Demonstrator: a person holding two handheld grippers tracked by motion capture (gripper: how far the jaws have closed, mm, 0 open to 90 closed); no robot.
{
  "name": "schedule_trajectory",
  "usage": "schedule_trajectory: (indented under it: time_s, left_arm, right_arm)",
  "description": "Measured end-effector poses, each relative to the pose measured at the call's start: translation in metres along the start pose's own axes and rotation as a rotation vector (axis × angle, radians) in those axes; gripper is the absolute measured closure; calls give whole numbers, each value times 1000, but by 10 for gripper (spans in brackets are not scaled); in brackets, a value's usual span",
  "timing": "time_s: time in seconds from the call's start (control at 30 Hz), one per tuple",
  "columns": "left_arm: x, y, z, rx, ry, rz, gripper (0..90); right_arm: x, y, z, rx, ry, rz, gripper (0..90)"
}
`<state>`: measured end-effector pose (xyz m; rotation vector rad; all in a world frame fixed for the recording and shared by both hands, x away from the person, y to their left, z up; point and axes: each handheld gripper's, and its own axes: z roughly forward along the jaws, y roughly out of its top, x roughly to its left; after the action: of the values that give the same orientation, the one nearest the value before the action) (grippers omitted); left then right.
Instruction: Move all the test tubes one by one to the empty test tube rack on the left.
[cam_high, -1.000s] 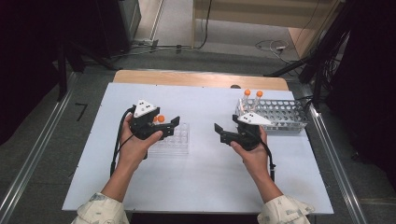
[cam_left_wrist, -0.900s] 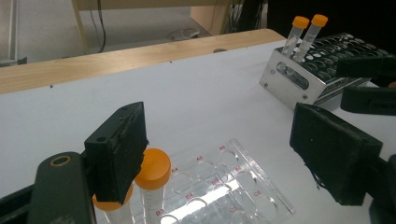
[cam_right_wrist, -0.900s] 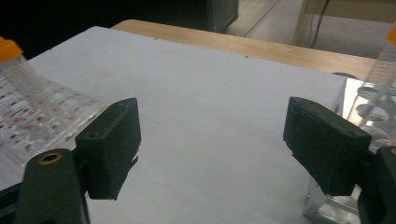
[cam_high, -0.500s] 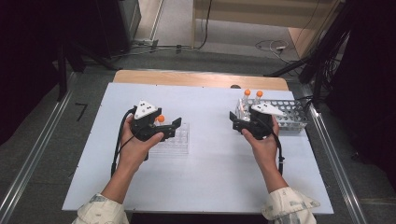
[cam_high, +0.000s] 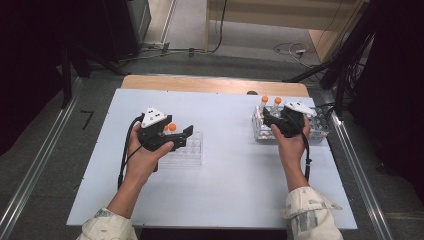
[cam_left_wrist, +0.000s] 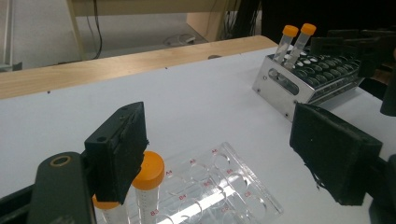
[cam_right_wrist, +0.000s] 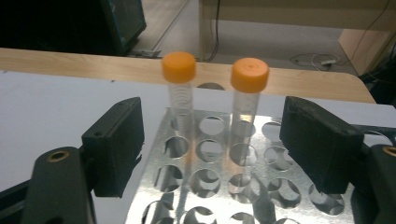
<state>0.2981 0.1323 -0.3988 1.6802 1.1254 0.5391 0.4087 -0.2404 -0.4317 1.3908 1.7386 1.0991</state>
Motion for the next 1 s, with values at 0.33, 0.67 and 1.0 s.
schedule_trajectory:
  time_s: [0.33,0.67,1.0]
  left_arm:
    - [-1,0,0,5,-6,3,200]
    - [0,-2,1,12,-10,0,202]
    - [1,-2,1,16,-6,-1,203]
  right_arm:
    - [-15,-7,23,-5,-56,-1,320]
    - [-16,-6,36,33,-55,-27,468]
    - [-18,-6,43,50,-47,-33,584]
